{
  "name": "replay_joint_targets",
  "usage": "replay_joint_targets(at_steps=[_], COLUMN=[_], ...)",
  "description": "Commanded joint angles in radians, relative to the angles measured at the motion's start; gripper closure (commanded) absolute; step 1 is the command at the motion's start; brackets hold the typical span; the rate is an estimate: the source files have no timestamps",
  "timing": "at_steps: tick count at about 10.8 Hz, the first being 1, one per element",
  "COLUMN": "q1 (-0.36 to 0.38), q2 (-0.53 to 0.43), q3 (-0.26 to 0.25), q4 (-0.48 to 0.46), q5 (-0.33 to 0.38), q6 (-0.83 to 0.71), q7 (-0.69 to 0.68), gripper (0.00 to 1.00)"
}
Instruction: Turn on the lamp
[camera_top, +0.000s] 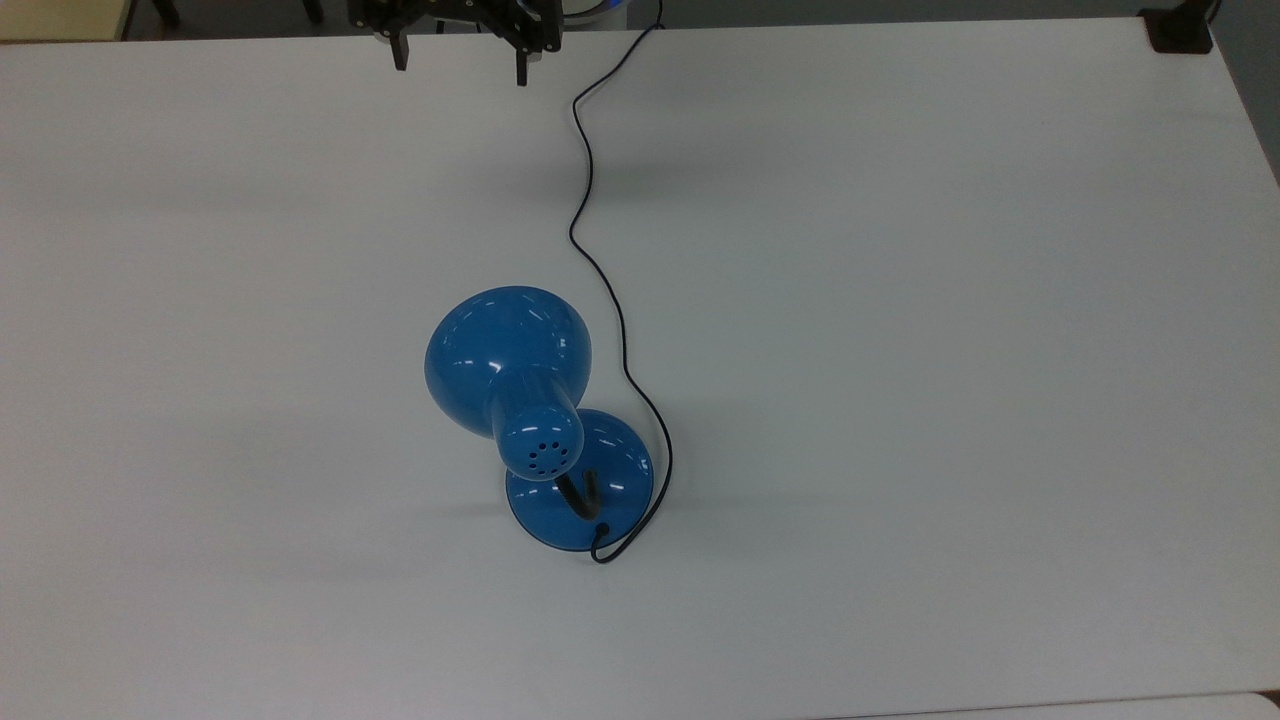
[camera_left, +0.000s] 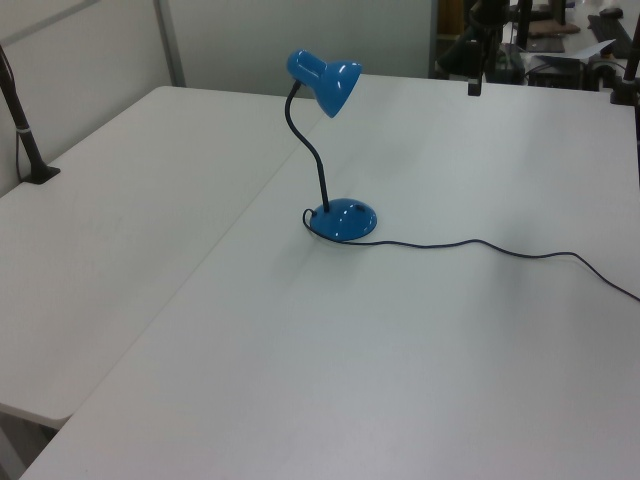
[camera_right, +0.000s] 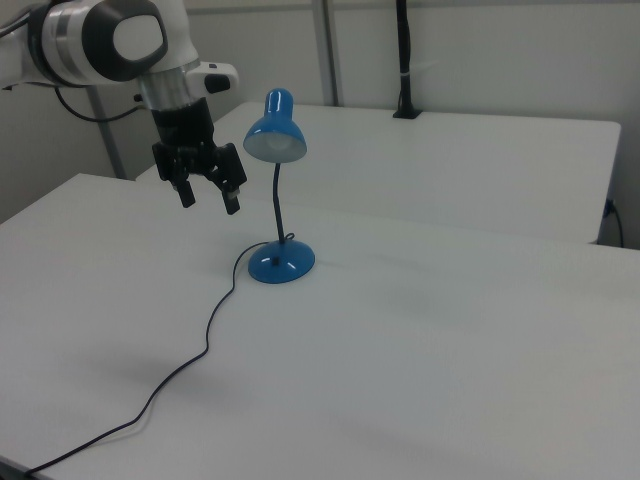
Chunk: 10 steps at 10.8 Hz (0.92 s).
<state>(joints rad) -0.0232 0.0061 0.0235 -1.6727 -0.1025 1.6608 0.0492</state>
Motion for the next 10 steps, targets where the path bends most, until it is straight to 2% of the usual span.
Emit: replay_joint_targets(at_steps=[1,4,5,8,9,10], q1=[0.005,0.005,0.003,0.005,0.005,0.005], q2=[-0.014,-0.014,-0.014,-0.015,-0.015,-0.015], q3=[-0.005,-0.005,-0.007,-0.017,-0.019,-0.019], q4=[0.007,0.007,0.007,0.007,0.007,0.007], q5=[-0.011,-0.011,-0.011,-0.008,-0.008,-0.008], q6=[-0.038,-0.038,-0.039,-0.039,-0.039,-0.039], q7=[-0.002,-0.023,-0.055,-0.091,-0.091,-0.091], gripper=[0.00,0.01,0.16,0.74,0.85,0.90])
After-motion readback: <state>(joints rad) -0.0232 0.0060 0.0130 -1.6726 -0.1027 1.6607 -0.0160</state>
